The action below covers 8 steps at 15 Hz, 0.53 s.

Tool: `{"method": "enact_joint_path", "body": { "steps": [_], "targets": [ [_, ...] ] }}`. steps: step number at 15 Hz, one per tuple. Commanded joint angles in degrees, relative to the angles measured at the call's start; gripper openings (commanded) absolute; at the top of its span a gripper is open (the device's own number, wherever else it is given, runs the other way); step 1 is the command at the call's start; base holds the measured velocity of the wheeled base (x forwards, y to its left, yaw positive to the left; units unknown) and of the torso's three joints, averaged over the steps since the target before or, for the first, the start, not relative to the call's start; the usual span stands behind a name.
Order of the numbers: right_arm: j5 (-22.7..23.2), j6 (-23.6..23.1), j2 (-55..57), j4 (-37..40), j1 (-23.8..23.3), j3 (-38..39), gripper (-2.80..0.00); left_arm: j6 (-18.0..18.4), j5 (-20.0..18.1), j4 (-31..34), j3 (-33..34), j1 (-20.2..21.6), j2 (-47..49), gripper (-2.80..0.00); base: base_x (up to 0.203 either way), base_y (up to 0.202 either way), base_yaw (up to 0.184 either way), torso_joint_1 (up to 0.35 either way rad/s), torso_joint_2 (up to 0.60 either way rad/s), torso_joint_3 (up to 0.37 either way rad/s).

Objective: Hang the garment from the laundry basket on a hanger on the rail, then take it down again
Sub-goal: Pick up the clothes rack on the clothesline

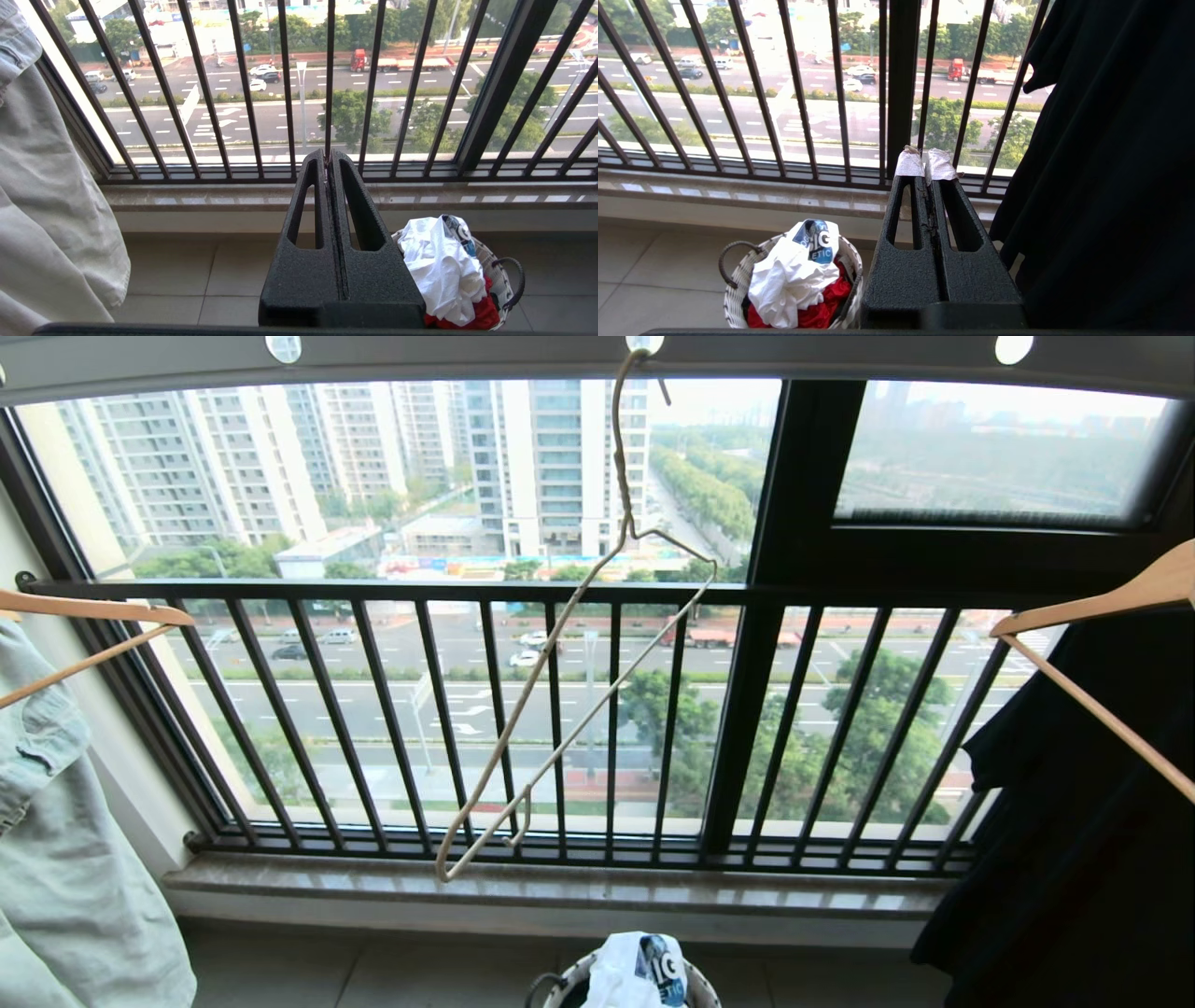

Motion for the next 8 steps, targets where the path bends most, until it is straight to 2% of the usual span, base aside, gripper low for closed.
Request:
{"method": "enact_joint_path", "body": {
  "steps": [1, 5, 8],
  "targets": [
    [0.0, 0.0, 0.0, 0.0, 0.0, 0.0, -2.8, 0.0, -2.8, -0.2, -5.8, 0.0, 5.4, -2.8, 0.0, 0.0, 0.0, 0.0, 0.0, 0.0],
    [0.0, 0.0, 0.0, 0.0, 0.0, 0.0, -2.8, 0.2, -5.2, -0.4, -20.0, -0.1, 20.3, -2.8, 0.0, 0.0, 0.0, 0.0, 0.0, 0.0],
    [0.0, 0.0, 0.0, 0.0, 0.0, 0.0, -2.8, 0.3, -12.3, -0.1, -31.7, -0.2, 32.8, -2.8, 0.0, 0.0, 0.0, 0.0, 0.0, 0.0]
  ]
}}
